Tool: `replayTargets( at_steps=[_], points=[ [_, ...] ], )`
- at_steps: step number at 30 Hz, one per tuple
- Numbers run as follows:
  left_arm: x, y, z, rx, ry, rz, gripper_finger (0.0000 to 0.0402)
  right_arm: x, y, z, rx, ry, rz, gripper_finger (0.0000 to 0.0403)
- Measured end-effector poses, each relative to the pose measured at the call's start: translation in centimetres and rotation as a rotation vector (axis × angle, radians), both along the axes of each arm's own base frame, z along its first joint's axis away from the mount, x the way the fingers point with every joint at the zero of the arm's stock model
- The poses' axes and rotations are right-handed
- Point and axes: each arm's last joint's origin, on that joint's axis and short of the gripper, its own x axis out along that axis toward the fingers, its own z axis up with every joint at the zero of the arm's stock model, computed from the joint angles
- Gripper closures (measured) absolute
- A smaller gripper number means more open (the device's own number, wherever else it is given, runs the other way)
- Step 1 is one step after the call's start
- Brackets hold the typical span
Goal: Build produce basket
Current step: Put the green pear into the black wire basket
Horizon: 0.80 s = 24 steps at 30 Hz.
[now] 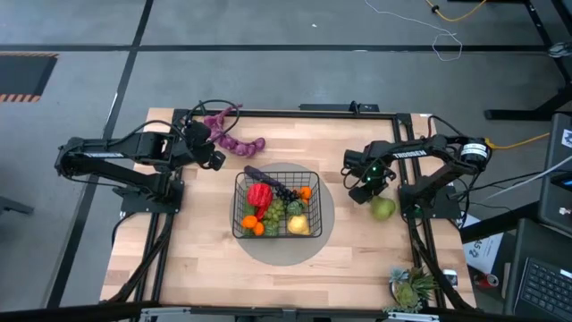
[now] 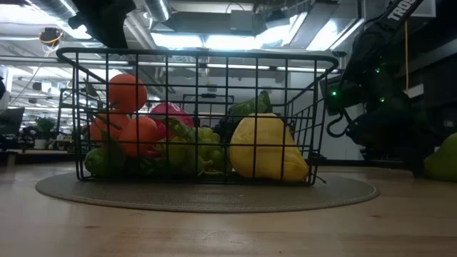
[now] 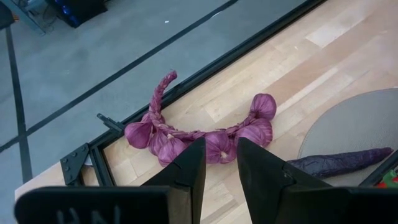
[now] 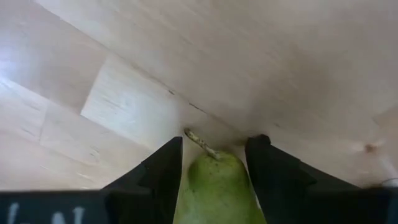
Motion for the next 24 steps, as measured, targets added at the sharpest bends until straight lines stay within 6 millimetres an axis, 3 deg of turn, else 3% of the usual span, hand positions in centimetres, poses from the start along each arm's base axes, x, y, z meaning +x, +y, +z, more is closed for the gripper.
replayTargets(
  at_steps=[17, 24],
  points=[
    [-0.01, 0.0, 0.0, -0.001, -0.001, 0.001, 0.0316, -0.01, -0.01, 0.0, -0.002, 0.0, 0.003, 0.0225],
    [-0.01, 0.0, 0.01, -0.001, -0.002, 0.001, 0.0316, -0.01, -0.02, 0.0, -0.005, 0.001, 0.004, 0.0259]
  ],
)
